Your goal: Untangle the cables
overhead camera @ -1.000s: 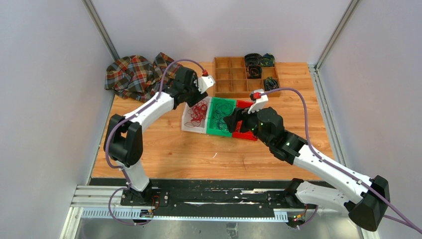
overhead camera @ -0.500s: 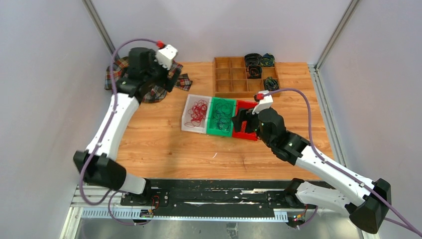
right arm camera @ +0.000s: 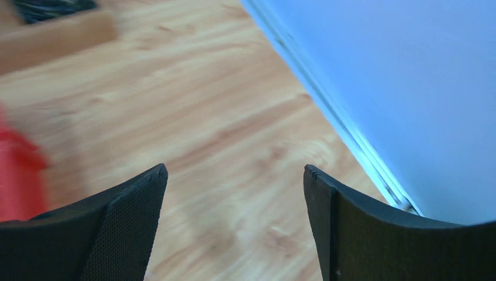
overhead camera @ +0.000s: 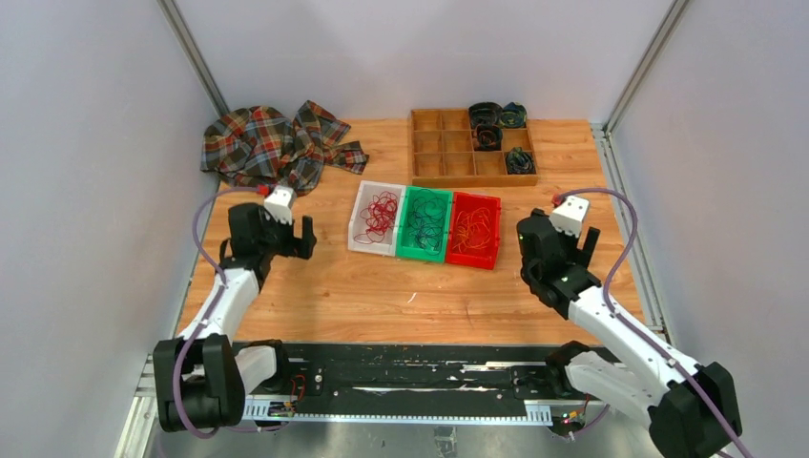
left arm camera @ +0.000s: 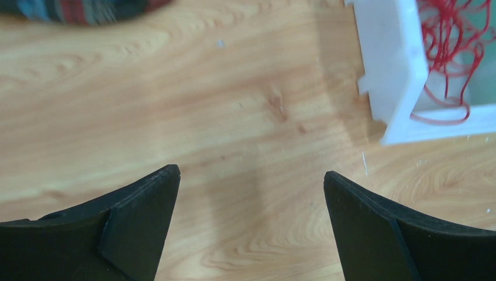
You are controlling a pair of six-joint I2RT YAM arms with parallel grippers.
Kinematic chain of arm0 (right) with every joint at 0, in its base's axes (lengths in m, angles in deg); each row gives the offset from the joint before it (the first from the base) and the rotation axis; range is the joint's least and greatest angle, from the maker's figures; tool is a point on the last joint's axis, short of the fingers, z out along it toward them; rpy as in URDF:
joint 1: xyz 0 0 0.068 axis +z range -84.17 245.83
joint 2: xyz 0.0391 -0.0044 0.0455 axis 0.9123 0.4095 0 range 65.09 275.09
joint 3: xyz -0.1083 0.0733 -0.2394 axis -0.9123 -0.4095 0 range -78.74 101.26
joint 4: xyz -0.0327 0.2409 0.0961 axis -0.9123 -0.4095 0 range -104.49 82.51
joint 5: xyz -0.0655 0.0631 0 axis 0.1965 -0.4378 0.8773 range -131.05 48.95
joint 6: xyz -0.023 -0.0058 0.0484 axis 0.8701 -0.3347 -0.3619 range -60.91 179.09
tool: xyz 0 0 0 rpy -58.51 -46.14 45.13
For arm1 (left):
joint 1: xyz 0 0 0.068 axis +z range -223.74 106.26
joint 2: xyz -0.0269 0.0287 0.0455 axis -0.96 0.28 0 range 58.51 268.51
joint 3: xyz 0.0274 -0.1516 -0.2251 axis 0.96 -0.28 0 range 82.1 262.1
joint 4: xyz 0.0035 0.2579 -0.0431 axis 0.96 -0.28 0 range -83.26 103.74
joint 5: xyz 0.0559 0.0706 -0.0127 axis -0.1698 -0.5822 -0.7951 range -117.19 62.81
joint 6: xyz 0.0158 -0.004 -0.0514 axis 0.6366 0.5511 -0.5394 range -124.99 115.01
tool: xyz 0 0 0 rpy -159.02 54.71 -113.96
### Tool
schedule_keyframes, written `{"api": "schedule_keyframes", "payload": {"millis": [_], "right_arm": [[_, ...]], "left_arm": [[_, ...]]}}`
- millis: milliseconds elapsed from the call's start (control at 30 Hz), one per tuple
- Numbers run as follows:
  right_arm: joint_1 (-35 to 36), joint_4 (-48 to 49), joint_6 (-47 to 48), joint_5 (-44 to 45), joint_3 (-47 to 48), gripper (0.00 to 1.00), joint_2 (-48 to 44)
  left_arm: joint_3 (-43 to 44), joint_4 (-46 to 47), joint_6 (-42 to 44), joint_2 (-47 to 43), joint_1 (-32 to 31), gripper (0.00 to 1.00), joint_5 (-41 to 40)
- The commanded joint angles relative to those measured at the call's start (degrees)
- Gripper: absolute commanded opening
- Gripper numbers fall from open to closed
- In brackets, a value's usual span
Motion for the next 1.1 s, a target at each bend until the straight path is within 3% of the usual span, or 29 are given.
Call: {"api": "schedule_keyframes", "payload": {"millis": [0,233,500,567,667,767,833,867,900,967,1033,1067], "right_arm": [[-7.3,2.5,-4.5,8.5,-5.3,0.85,1.8],[-15.5,24.4,2.1,4.3,-14.7,0.85,6.3],[-18.7,47.9,11.7,-1.0,-19.2,0.85,14.7],[-19.7,51.3,12.1,-3.3,-20.1,0.85,16.0],[-20.8,56.4,13.2,-5.9,-21.2,0.84,18.7],[-20.8,60.8,16.8,-9.8,-21.3,0.78,21.7],[-20.8,60.0,19.5,-17.8,-20.3,0.72,22.6],[-20.8,60.8,21.3,-21.6,-20.2,0.75,23.4],[-20.8,61.5,23.4,-24.8,-19.8,0.81,24.5],[-21.5,61.4,23.8,-27.1,-18.7,0.83,26.0],[-24.1,59.7,22.6,-33.1,-18.8,0.83,25.5],[-24.9,63.9,22.6,-36.7,-21.2,0.83,25.7]], "left_arm": [[-11.4,25.8,-5.9,-3.3,0.4,0.98,1.1],[-21.5,47.5,-7.6,2.2,0.3,0.98,-0.5],[-24.4,63.0,-9.8,9.2,0.3,0.98,-0.1],[-25.7,72.8,-11.9,13.6,0.2,0.98,-0.4],[-24.7,65.4,-9.4,10.8,-0.5,0.98,-1.3],[-29.4,75.6,-8.2,13.6,-2.1,0.98,-3.8],[-32.0,87.8,-9.4,18.5,-3.0,0.98,-4.7],[-31.4,87.2,-9.5,18.3,-3.0,0.98,-4.7],[-29.6,80.2,-8.9,15.9,-3.1,0.98,-5.0],[-24.4,65.8,-7.3,14.0,-4.0,0.98,-6.8],[-25.4,71.3,-7.5,15.9,-6.0,0.98,-10.6],[-25.1,69.9,-7.4,15.5,-6.0,0.98,-10.7]]}}
